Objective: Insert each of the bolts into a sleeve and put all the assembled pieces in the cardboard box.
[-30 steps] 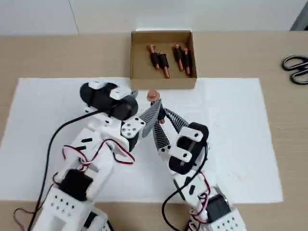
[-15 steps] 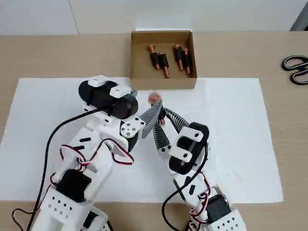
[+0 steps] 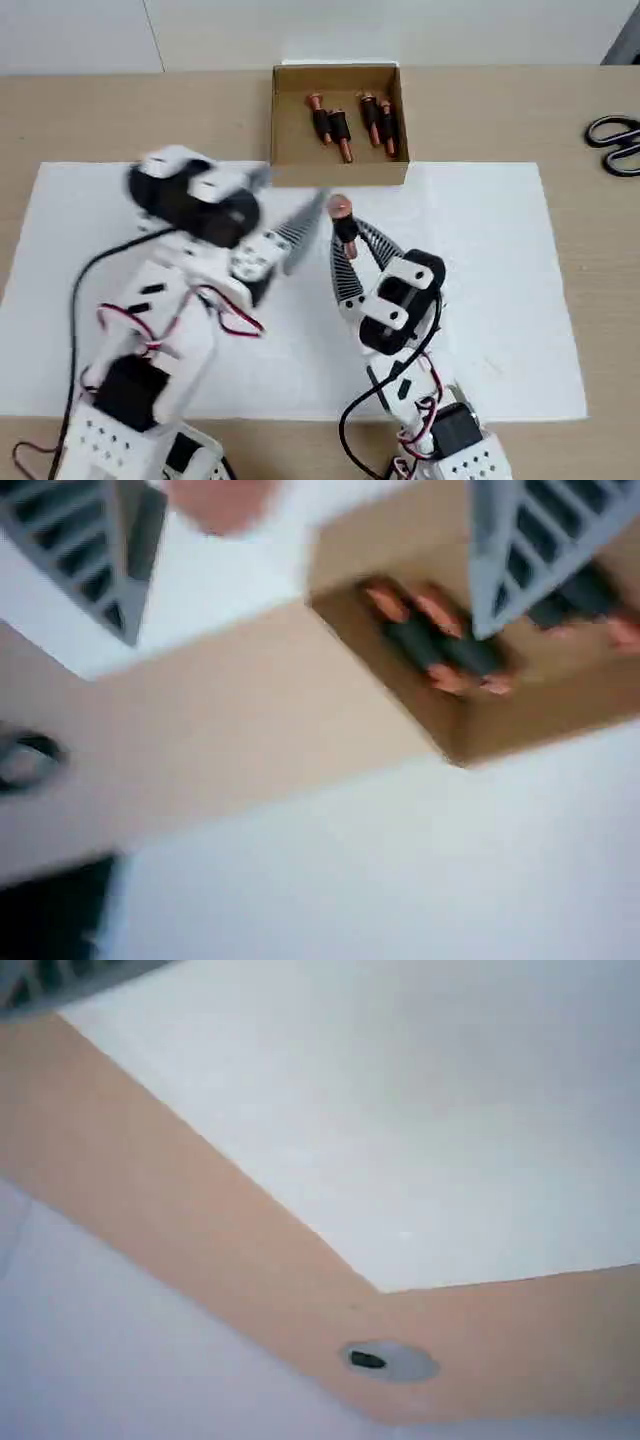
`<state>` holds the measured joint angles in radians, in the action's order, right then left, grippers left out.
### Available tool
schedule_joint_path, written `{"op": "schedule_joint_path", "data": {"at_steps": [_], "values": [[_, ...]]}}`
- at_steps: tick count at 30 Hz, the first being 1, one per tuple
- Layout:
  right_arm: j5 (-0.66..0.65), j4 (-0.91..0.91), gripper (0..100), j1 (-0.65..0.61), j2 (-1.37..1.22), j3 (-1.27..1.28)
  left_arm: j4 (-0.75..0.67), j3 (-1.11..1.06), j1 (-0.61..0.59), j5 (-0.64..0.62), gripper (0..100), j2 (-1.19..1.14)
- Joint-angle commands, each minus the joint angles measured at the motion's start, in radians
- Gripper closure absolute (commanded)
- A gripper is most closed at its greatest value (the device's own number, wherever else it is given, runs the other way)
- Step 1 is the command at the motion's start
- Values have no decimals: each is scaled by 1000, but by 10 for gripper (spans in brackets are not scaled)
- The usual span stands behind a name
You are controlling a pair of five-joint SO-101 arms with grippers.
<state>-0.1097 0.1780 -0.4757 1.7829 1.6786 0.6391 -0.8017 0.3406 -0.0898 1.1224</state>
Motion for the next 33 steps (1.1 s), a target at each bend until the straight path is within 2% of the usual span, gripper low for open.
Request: {"op": "schedule_joint_path", "data": {"at_steps": [1, 5, 10, 13, 20, 24, 28, 33], "values": [[-3, -18, 994, 12, 13, 6, -77, 45, -175, -3, 793, 5], [-3, 28, 994, 19, 5, 6, -92, 4, -307, -6, 825, 6], [-2, 188, 995, 122, 15, -2, -92, -107, -339, -6, 998, 86], [2, 249, 995, 186, 10, -63, -94, -196, -338, -6, 994, 173], [2, 441, 995, 217, -15, -279, -86, -400, -338, -6, 994, 442], [2, 389, 995, 268, -154, -382, -63, -501, -338, -6, 994, 483], [2, 292, 995, 294, -435, -519, -63, -549, -338, -11, 994, 486], [2, 101, 995, 289, -852, -706, -72, -575, -345, -123, 994, 486]]}}
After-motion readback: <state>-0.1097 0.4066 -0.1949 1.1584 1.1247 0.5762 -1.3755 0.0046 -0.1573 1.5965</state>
